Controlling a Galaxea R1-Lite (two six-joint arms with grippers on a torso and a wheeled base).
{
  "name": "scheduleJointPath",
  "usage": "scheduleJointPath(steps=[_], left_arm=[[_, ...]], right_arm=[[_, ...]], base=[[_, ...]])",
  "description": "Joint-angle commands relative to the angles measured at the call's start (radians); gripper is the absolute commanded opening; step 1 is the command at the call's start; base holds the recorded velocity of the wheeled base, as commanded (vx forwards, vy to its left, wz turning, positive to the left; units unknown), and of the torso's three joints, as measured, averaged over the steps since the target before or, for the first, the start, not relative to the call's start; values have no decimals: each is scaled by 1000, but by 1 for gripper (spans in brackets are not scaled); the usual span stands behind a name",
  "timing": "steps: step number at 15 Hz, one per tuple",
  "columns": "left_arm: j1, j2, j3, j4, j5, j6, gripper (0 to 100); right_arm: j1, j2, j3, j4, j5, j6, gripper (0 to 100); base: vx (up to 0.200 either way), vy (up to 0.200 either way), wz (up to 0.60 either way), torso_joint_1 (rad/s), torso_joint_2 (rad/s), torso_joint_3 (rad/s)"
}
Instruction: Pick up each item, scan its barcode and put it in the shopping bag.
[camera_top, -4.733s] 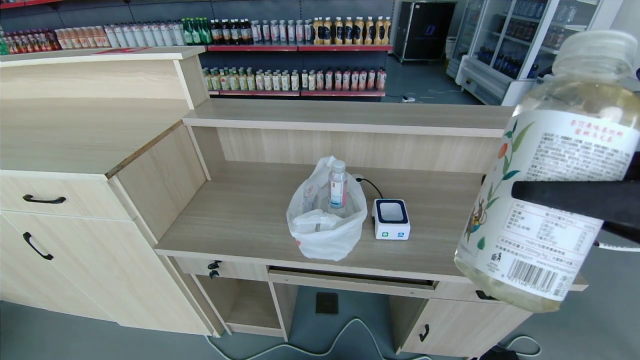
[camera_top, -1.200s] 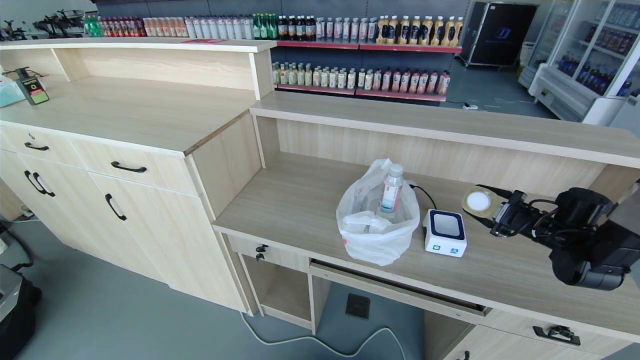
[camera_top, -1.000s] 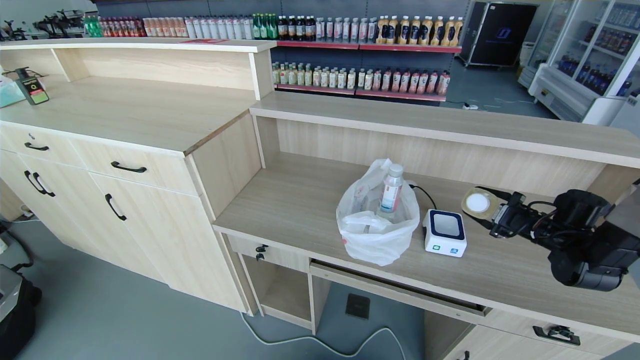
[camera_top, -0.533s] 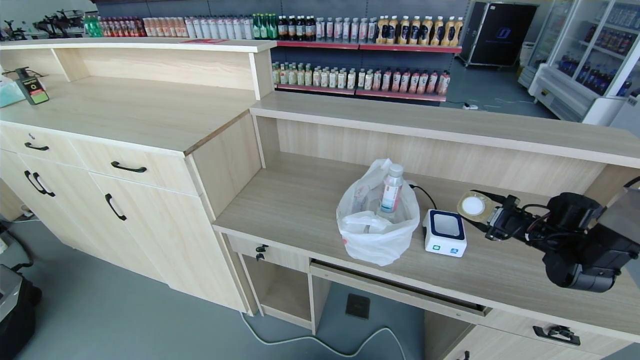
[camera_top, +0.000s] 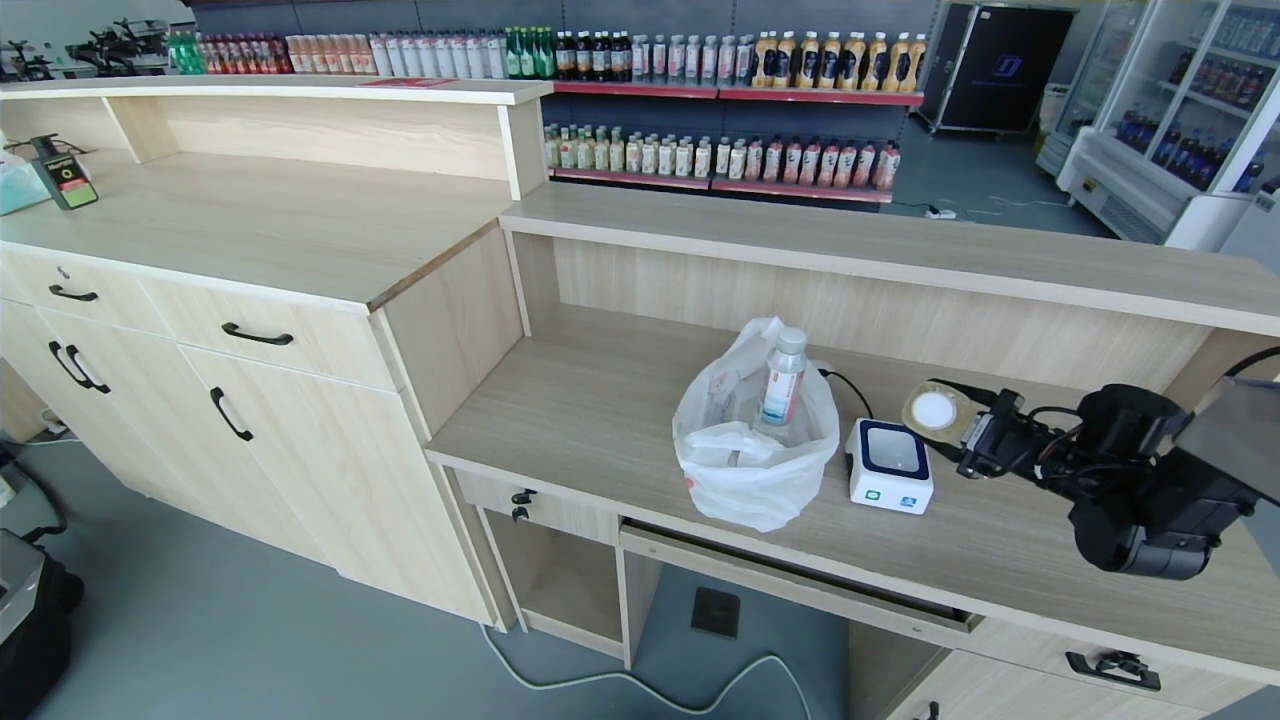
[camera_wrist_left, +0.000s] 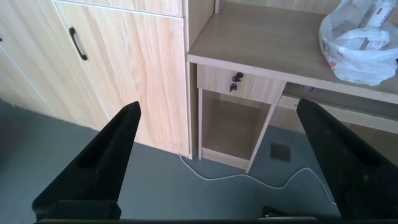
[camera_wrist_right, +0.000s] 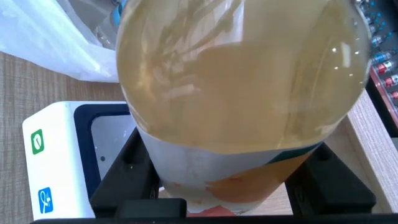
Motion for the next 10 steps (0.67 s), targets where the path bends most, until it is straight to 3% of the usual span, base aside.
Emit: scheduleJointPath(steps=[1,10], left_arm=[[0,2,0,0,0,0,100],[0,2,0,0,0,0,100]], right_arm=[[7,7,-20,-1,0,7,0],[27,63,-88,-1,0,46,0]], base=[[0,0,0,0,0,0],[0,0,0,0,0,0]])
